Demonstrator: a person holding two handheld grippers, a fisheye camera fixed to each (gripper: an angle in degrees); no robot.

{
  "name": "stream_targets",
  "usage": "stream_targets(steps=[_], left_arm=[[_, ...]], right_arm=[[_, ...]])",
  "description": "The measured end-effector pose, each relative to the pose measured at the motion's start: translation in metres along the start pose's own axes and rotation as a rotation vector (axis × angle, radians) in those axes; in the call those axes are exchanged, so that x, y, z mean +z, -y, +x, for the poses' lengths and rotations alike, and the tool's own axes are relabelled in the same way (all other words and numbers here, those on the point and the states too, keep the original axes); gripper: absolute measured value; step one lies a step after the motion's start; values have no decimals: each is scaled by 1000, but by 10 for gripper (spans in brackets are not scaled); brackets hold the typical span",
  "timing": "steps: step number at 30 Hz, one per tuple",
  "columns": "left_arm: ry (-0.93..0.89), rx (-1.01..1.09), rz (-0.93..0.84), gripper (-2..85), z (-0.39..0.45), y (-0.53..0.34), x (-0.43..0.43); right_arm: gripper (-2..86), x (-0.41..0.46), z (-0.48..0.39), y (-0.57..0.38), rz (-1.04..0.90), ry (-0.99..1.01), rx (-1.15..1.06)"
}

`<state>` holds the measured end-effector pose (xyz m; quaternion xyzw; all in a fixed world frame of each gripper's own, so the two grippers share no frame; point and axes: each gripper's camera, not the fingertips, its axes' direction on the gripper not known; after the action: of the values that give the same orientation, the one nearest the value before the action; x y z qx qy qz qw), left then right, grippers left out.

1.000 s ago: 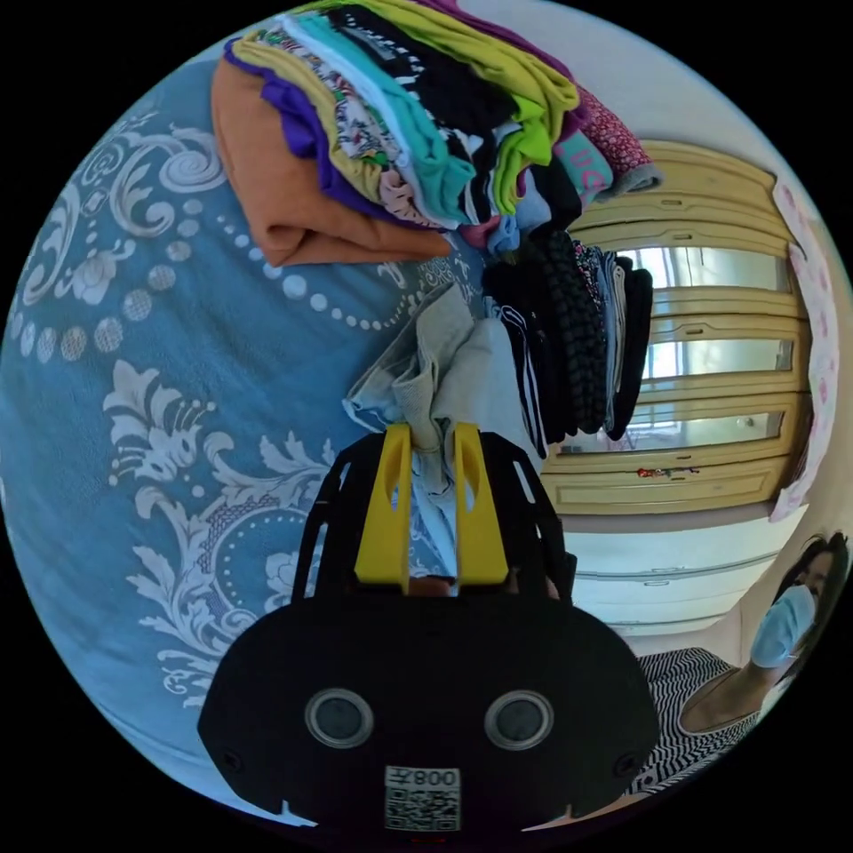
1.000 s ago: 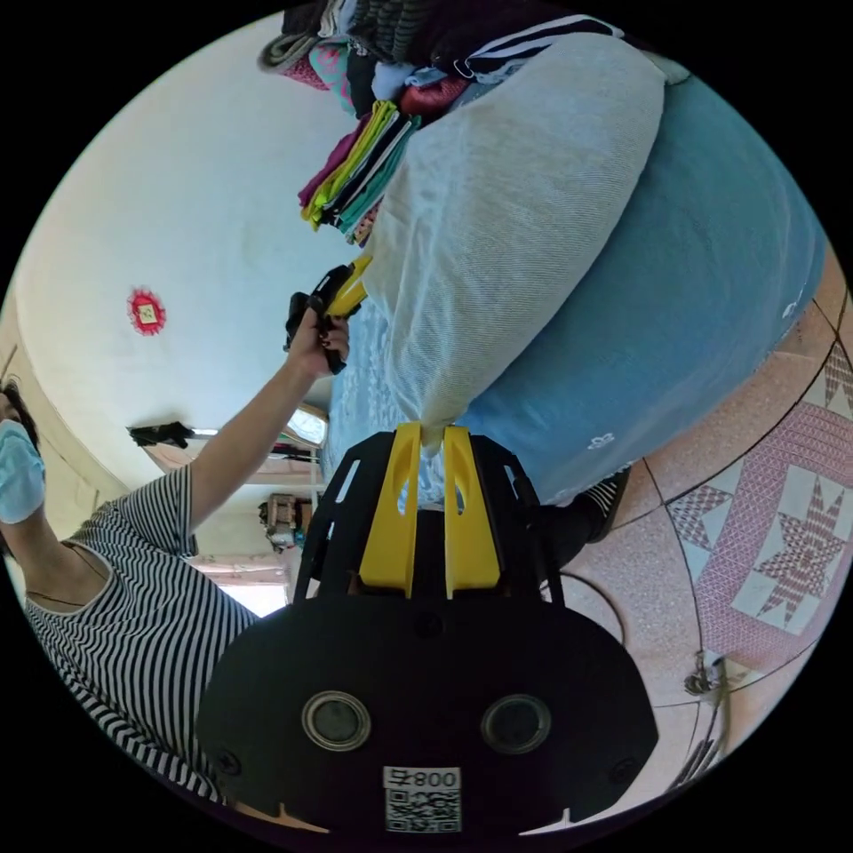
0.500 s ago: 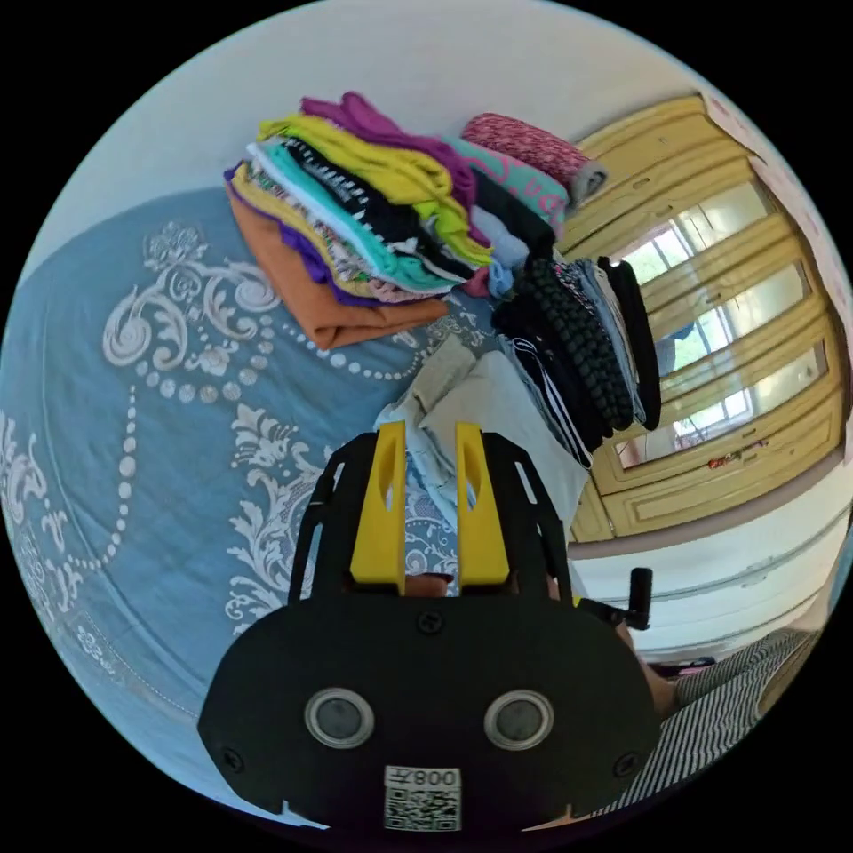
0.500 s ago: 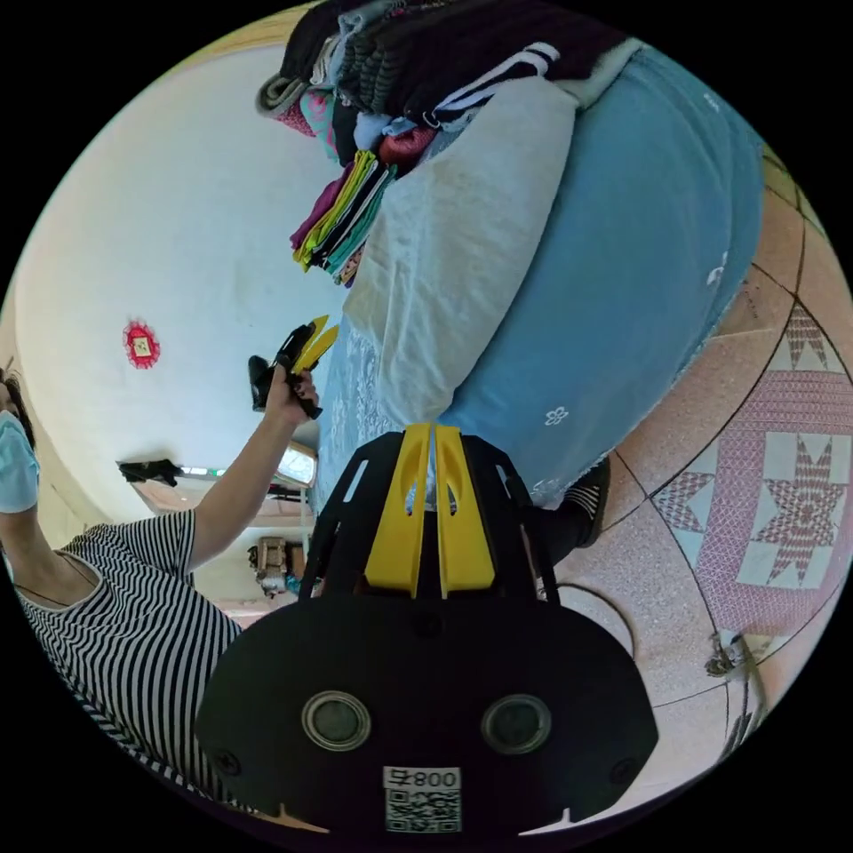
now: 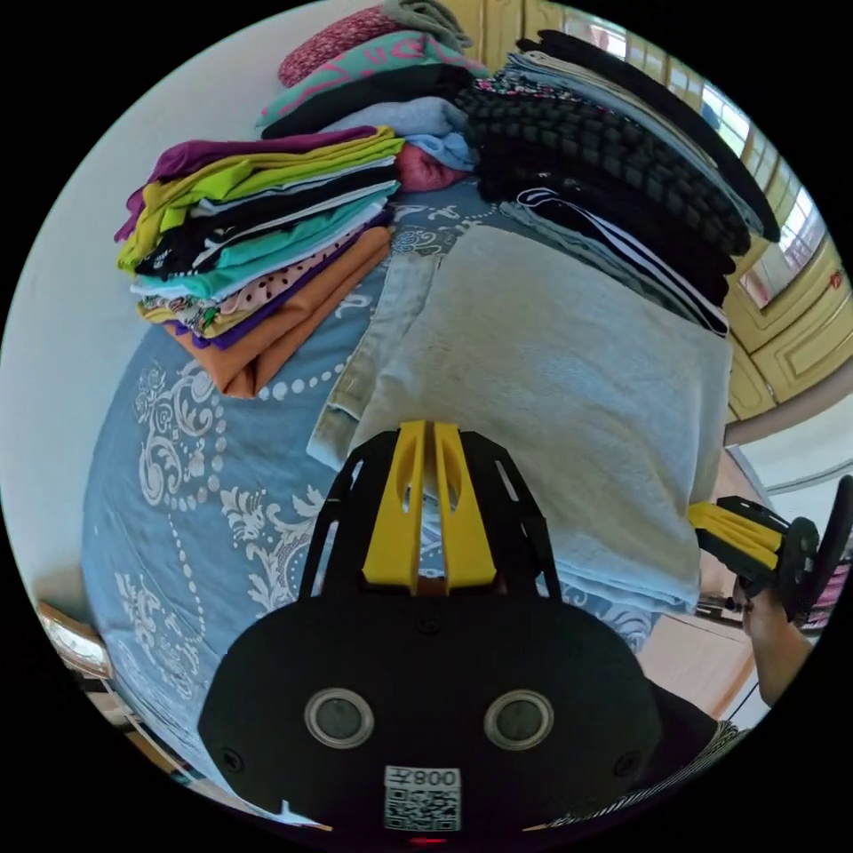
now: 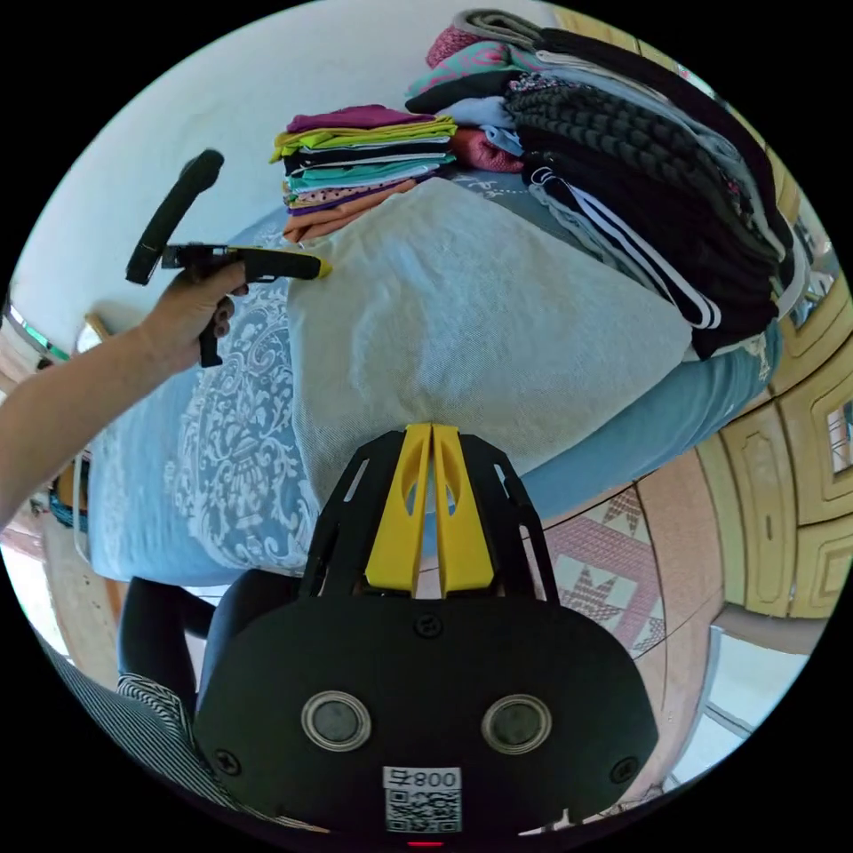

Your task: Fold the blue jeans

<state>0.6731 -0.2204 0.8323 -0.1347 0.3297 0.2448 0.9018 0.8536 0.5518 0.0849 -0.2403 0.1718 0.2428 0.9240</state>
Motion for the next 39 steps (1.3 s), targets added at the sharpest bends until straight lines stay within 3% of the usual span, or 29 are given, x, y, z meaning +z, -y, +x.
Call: stream_targets(steps=[6,11,15,21,27,30,32,39], left_arm=[[-11,-8,0,8,-10,0,16],[-169,82,127,3,-14,-17,6],[-188,158,-31,3,-10,-20,40],[-200,137,13,4,-46,-23,38],[-205,-139,132,17,-118,-60,25],[-344,-375,105,55,-164,-84,41],[-548,-540,114,100,-197,-99,61],[-808,-680,158,134,-245,-99,90]], right_arm=[[1,-8,3,12,-34,15,-17],[1,-32,9,22,4,70,-24],[1,-21,6,30,-35,117,-45],[2,-21,10,42,-56,92,-54],[5,-46,40,75,55,104,-39],[12,-55,58,109,116,82,-57],[21,-56,71,133,143,56,-54],[93,-26,121,226,25,147,-38]])
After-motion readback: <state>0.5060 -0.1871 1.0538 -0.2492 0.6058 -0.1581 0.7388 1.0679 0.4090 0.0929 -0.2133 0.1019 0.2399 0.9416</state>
